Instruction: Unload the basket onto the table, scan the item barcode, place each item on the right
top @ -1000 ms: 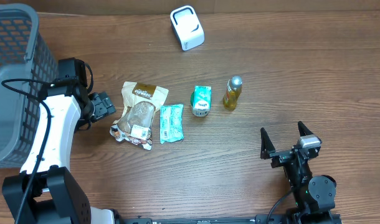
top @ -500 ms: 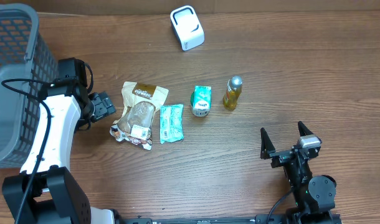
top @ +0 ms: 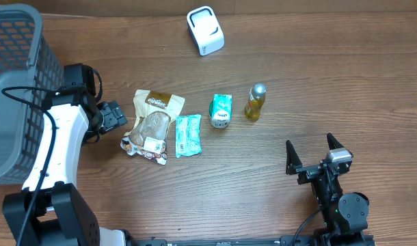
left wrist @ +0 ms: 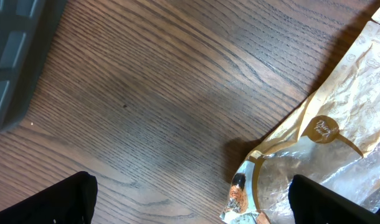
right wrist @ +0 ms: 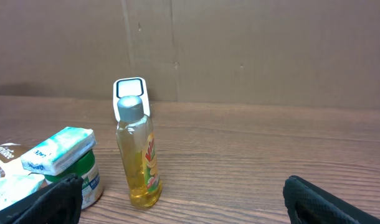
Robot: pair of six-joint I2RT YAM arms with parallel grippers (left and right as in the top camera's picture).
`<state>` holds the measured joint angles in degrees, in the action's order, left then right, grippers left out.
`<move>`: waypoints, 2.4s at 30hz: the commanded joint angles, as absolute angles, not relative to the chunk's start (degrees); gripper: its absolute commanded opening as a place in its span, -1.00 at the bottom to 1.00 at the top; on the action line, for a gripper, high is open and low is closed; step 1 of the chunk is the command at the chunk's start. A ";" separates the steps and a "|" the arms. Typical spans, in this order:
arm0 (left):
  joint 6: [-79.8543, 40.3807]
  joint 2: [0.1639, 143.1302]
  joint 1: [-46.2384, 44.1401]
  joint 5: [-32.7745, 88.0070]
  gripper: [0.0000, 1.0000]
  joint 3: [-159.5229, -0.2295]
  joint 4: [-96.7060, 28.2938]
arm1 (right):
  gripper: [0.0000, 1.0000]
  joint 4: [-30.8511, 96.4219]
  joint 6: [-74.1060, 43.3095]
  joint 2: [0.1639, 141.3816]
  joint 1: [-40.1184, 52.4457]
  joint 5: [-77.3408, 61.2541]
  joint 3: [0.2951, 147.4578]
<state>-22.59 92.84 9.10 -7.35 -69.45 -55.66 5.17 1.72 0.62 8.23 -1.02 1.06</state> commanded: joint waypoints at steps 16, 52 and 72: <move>-23.33 91.53 9.30 -7.90 0.99 -69.21 -55.44 | 1.00 4.82 1.98 0.19 7.97 -0.54 0.45; -23.35 91.53 9.30 -7.90 0.99 -69.21 -55.44 | 1.00 4.82 1.98 0.19 7.97 -0.54 0.45; -23.33 91.53 9.30 -7.92 0.99 -69.21 -55.44 | 1.00 13.34 1.34 1.41 7.97 -5.74 17.39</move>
<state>-22.59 92.84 9.10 -7.35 -69.45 -55.68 8.93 1.52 0.75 8.23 -6.04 6.37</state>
